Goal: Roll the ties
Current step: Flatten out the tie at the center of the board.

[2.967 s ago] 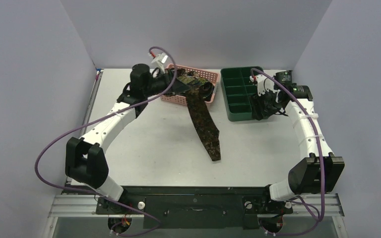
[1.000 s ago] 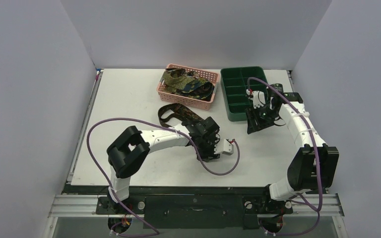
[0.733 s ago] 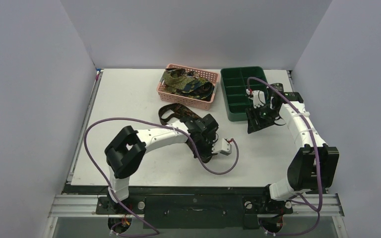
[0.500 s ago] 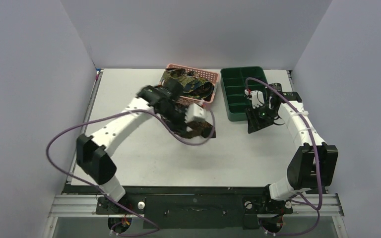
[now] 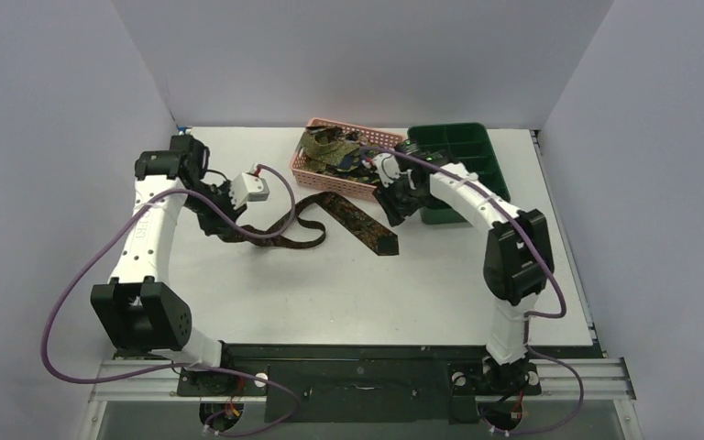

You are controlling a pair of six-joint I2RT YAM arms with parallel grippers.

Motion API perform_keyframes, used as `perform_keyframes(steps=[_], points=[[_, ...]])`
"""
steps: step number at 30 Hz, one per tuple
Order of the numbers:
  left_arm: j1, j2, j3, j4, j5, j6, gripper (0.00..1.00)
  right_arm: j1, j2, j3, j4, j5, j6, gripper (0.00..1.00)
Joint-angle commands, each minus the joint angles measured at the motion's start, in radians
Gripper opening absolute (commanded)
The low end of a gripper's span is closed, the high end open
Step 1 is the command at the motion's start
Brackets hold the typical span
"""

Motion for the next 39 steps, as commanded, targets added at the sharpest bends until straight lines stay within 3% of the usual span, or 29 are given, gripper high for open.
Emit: perform_keyframes(steps=[1, 8, 15, 18, 20, 22, 29, 35, 39], points=[[0.099, 0.002, 0.019, 0.049, -0.016, 0.026, 0.0, 0.087, 0.108, 0.084, 0.048, 0.085, 0.019, 0.43], [0.158, -0.006, -0.012, 0.073, -0.037, 0.026, 0.0, 0.179, 0.222, 0.145, 0.096, 0.145, 0.034, 0.45], [0.168, -0.019, -0.048, 0.113, -0.038, 0.03, 0.0, 0.223, 0.289, 0.109, 0.057, 0.24, -0.056, 0.44], [0.17, -0.004, -0.04, 0.112, -0.029, 0.033, 0.0, 0.222, 0.318, 0.095, -0.015, 0.269, -0.117, 0.32], [0.172, 0.004, -0.039, 0.116, -0.026, 0.036, 0.0, 0.22, 0.321, 0.059, -0.061, 0.293, -0.157, 0.09], [0.173, 0.008, -0.037, 0.122, -0.016, 0.036, 0.0, 0.212, 0.287, -0.007, -0.084, 0.33, -0.192, 0.0], [0.174, 0.005, -0.035, 0.118, 0.051, 0.021, 0.0, 0.136, 0.005, -0.291, -0.145, 0.365, -0.301, 0.0], [0.154, -0.001, -0.047, 0.06, 0.139, 0.016, 0.03, -0.079, -0.2, -0.474, -0.279, 0.378, -0.469, 0.0], [0.067, -0.01, -0.06, -0.045, 0.196, 0.02, 0.06, -0.215, -0.317, -0.579, -0.349, 0.426, -0.613, 0.0]])
